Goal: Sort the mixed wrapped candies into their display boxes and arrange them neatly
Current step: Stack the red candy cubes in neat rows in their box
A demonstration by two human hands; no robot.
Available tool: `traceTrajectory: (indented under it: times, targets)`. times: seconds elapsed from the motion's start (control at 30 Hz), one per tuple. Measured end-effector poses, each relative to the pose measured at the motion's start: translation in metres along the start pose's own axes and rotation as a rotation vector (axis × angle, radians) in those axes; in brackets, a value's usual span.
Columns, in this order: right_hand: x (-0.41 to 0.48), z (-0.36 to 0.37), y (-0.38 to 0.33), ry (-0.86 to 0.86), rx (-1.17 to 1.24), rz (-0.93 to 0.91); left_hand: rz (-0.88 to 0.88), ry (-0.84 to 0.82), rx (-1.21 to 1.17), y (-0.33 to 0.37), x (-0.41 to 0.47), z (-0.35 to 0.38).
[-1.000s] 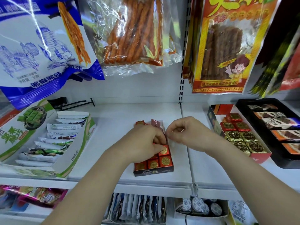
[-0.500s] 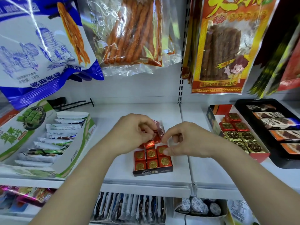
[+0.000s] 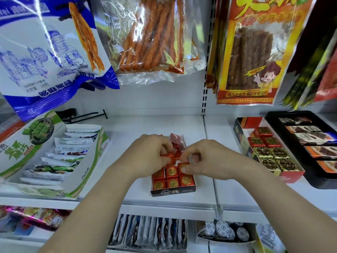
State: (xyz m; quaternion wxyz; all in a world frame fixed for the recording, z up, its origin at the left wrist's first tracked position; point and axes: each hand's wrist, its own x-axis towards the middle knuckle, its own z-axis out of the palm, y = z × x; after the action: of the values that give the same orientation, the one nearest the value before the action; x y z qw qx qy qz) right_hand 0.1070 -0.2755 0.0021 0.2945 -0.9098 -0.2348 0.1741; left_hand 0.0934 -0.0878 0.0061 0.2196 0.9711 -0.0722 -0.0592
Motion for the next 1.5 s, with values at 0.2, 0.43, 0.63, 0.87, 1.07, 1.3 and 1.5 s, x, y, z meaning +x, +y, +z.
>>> traceTrajectory:
  times: [0.2, 0.43, 0.63, 0.87, 1.07, 1.3, 1.5]
  targets:
    - [-0.001, -0.001, 0.000, 0.077, 0.083, -0.034, -0.054, -0.261, -0.246, 0.002, -0.011, -0.015]
    - [0.001, 0.004, -0.004, 0.047, -0.050, -0.082, -0.052, -0.327, -0.183, 0.003, -0.013, -0.008]
    - [0.002, 0.005, -0.001, 0.024, -0.094, -0.091, -0.021, -0.292, -0.138, 0.002, -0.012, -0.001]
    - [0.001, 0.001, -0.002, -0.067, -0.090, -0.048, -0.018, -0.318, -0.114, -0.001, -0.015, -0.009]
    - [-0.001, -0.002, -0.004, -0.104, -0.121, -0.048, -0.023, -0.369, -0.098, 0.000, -0.016, -0.007]
    - [0.000, -0.001, -0.004, -0.039, -0.109, -0.062, -0.038, -0.308, -0.182, -0.004, -0.014, -0.010]
    - [0.013, 0.009, 0.002, 0.346, -0.034, -0.023, -0.113, 0.126, -0.055, -0.018, -0.003, -0.010]
